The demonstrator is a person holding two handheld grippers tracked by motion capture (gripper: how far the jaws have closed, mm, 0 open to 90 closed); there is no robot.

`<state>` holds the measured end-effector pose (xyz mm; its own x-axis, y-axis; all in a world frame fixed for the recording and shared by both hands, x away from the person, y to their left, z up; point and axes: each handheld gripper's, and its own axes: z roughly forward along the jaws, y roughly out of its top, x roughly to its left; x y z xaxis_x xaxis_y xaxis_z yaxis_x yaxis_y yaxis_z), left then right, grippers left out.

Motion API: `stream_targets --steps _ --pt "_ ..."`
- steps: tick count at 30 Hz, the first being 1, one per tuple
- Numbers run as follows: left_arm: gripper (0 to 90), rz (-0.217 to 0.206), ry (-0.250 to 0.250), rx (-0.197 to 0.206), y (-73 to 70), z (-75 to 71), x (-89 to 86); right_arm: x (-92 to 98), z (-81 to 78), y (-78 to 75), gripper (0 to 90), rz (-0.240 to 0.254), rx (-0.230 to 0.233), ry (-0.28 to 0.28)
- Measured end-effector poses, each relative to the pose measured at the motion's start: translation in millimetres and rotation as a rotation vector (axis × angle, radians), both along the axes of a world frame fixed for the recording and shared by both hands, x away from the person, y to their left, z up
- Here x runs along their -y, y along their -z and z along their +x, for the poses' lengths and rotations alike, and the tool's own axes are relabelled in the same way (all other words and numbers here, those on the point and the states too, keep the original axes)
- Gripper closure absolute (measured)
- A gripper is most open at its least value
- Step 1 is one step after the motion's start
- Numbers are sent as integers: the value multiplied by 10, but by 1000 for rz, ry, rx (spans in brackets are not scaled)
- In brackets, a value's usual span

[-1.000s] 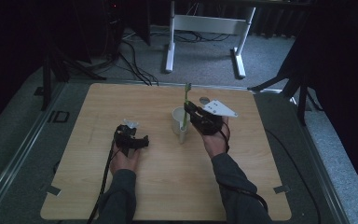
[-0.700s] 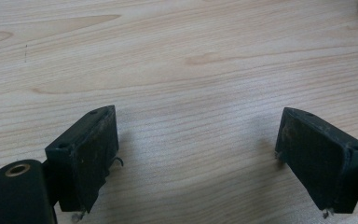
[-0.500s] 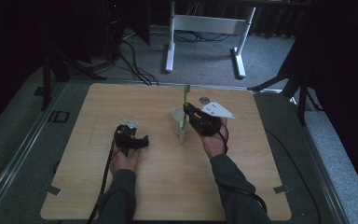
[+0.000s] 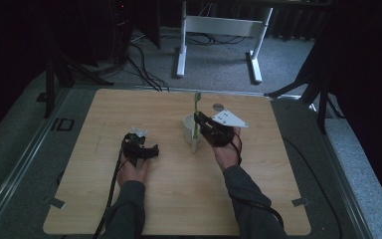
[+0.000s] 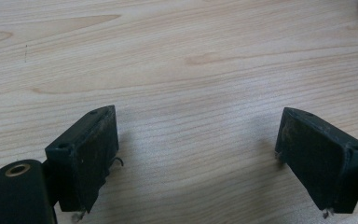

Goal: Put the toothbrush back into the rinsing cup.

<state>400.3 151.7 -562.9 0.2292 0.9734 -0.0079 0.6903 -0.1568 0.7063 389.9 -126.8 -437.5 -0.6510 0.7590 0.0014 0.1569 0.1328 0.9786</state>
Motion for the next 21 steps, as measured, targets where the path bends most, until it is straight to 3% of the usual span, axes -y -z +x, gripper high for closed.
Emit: stream_targets --steps 21 --pt "135 0 0 0 0 0 0 -13 2 94 816 -17 -5 -1"
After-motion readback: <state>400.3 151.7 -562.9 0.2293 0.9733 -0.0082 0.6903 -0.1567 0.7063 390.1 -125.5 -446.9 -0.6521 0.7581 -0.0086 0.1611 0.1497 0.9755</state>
